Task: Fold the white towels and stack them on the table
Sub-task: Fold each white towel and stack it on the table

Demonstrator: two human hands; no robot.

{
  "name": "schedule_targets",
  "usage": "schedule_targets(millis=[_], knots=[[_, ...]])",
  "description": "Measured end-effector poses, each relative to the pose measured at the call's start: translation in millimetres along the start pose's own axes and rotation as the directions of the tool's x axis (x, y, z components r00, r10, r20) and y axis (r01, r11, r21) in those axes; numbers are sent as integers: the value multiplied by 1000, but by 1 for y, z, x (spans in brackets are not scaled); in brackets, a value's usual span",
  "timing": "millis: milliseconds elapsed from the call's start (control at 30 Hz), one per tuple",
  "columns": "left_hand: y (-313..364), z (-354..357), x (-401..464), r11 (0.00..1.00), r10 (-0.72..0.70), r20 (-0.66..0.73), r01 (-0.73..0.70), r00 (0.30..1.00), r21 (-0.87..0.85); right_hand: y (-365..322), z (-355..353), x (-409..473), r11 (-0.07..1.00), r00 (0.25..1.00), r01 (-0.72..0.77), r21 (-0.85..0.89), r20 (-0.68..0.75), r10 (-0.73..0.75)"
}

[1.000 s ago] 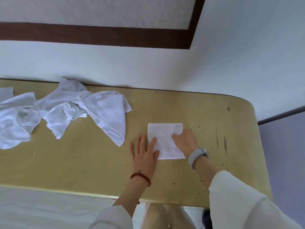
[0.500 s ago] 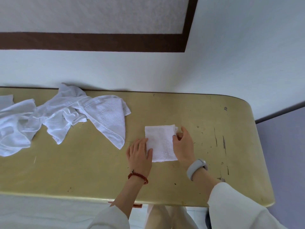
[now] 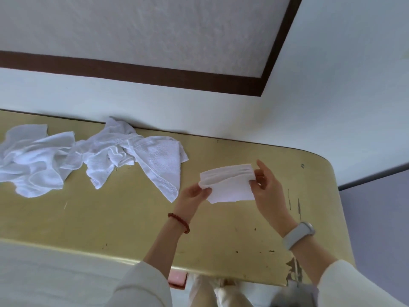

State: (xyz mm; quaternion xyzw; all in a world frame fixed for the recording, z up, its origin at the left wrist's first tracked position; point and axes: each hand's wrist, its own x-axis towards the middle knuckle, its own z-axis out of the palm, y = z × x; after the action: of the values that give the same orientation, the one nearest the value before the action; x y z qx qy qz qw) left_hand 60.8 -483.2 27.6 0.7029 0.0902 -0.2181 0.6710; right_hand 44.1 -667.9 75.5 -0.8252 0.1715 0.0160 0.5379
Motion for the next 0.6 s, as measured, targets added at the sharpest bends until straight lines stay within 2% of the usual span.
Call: schedule_targets(millis=[33,100,200,267,333,400,433,500,533,567,600], knots=[[5,1,-9,998,32,-76,-28,997,51,0,0,-2,996,996,-83,14,13,83],[13,0,-34,975,156,-233,-112,960,192,-5,7,-11,957,965,-246,154,129,228],[13,-11,-78,913,326,-420,-166,847,374,-19,33,-28,765,850,-504,400,387,358],[7,-27,-111,859,424,-482,-172,767,483,-30,60,-44,682,728,-634,365,577,369],[1,-49,-148,801,502,-524,-142,688,581,-41,89,-69,661,575,-714,231,731,367],[-4,-76,-188,778,528,-582,-79,618,623,-53,116,-101,660,421,-748,72,819,389],[-6,-91,-207,781,533,-618,-55,578,622,-60,129,-118,658,367,-753,11,837,406],[-8,-124,-249,806,523,-715,3,465,592,-79,158,-156,725,340,-688,-36,867,365],[-10,-141,-272,831,497,-775,44,389,555,-92,174,-176,795,358,-606,-18,887,293],[-14,-159,-296,857,460,-834,91,305,507,-107,192,-200,886,403,-464,18,895,193],[-21,-177,-321,882,413,-884,143,222,448,-119,213,-225,968,476,-244,56,876,69]])
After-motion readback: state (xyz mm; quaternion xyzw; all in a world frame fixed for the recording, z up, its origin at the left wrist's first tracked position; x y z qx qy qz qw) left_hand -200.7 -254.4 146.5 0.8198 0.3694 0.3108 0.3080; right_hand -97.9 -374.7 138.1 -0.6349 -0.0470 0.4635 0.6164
